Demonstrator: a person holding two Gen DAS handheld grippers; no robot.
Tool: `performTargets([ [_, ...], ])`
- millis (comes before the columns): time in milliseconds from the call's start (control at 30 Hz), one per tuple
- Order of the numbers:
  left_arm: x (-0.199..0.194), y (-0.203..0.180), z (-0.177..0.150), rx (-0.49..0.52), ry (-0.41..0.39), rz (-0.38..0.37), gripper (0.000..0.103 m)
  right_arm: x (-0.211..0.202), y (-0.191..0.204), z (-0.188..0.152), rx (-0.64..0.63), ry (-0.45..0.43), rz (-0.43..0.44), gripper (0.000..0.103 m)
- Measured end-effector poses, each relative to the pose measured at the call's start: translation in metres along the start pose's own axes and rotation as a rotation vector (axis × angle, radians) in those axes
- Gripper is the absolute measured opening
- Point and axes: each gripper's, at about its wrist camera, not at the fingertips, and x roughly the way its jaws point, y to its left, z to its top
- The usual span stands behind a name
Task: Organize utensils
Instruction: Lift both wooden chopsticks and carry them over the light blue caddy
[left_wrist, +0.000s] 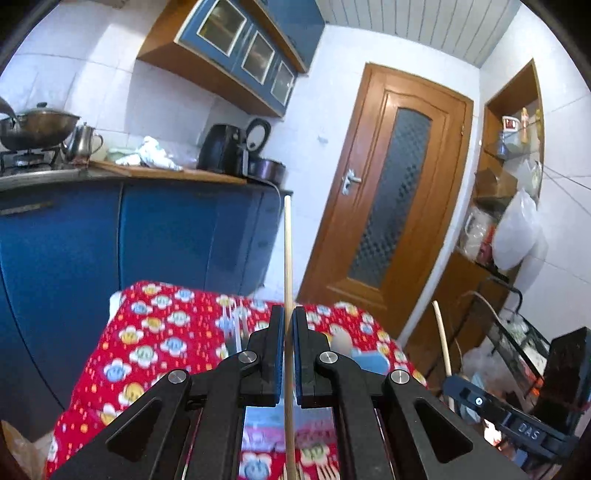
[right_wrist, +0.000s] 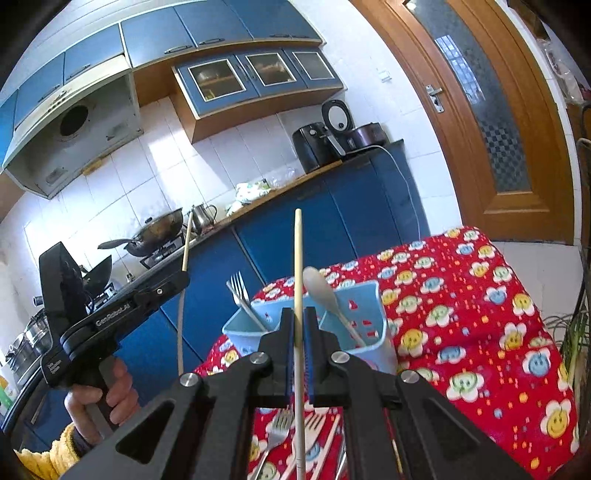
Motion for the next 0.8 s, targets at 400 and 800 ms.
performTargets([
  [400, 0.034, -0.001, 0.014, 0.025, -0.11, 0.065, 0.004, 0.032, -0.003, 0.027, -0.053, -0.06, -0.003, 0.006],
  [800, 0.064, 0.008, -0.008, 0.055, -0.126, 0.123, 0.004, 0.073, -0.01, 0.041, -0.108, -0.147, -0.044, 0.006],
])
